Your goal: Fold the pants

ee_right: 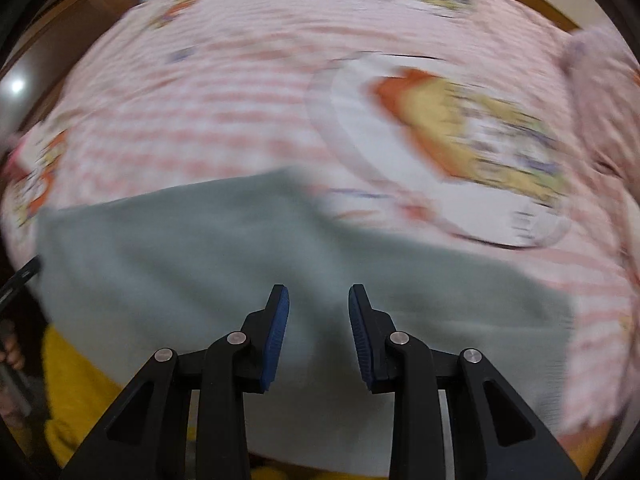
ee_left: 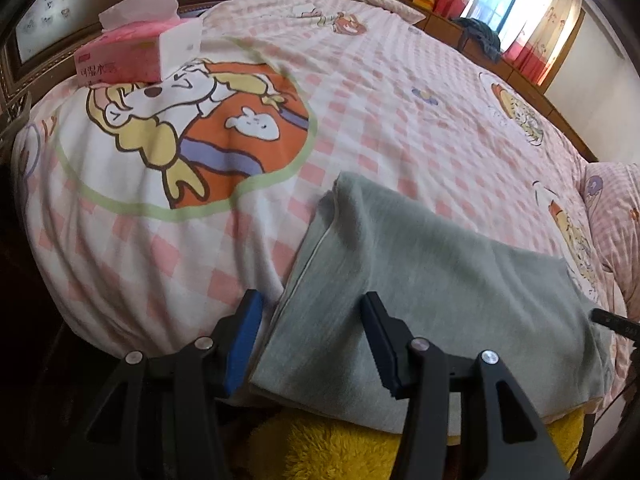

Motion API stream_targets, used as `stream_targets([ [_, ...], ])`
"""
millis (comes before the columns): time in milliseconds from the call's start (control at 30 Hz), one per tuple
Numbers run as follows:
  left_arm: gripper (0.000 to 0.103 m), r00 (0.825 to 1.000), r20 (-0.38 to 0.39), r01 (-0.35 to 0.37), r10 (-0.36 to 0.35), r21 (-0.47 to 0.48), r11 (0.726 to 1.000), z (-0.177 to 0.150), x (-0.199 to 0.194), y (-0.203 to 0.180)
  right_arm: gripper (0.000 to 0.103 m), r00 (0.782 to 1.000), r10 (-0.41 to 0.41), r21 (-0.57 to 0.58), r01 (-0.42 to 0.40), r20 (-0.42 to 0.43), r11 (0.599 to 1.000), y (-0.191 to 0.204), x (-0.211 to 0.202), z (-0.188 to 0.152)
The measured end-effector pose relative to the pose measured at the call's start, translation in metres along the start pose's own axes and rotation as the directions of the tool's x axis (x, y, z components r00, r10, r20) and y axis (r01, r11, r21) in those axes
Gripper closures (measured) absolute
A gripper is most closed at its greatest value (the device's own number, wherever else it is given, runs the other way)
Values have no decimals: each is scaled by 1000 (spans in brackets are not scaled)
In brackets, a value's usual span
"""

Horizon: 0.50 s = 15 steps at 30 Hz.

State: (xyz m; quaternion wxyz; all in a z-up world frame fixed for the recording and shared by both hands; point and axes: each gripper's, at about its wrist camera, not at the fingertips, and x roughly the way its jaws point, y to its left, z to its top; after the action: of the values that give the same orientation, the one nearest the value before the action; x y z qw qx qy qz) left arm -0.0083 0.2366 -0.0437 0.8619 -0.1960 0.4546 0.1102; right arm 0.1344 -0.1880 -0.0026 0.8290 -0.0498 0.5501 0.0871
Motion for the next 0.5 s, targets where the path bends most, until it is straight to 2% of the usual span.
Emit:
stream_targets([
  [100,45,1000,-5,-7,7,-21,1000,-1,5,2,71,994,-106,119,105,-1,987,-69,-13,-12],
  [167,43,1000,-7,-19,19,-18,1000,0,7,-1,68,992,-128,199,124,9,972,-105,-22,-21],
  [200,42,1000,-8,-24,24,-17,1000,0,8,-2,61,991,-132,256,123,19,959,-128,-26,-27],
  [233,41,999,-9,-31,31,-17,999,0,9,-4,55,991,-130,307,116,25,945,-149,-27,-32],
  [300,40,999,-3,-41,41,-17,999,-1,10,-5,52,994,-104,394,82,34,915,-178,-21,-37],
  [400,39,999,9,-47,47,-36,998,-4,10,-6,52,1000,17,443,-17,5,896,-199,4,-39],
  [433,38,999,11,-46,47,-46,998,-4,10,-5,53,998,58,438,-52,-1,897,-200,15,-39],
  [467,37,999,11,-46,46,-56,997,-5,10,-5,52,998,66,420,-58,-4,906,-195,21,-39],
  [500,36,999,11,-46,47,-62,997,-5,10,-5,57,1000,24,382,-19,-9,924,-189,27,-38],
])
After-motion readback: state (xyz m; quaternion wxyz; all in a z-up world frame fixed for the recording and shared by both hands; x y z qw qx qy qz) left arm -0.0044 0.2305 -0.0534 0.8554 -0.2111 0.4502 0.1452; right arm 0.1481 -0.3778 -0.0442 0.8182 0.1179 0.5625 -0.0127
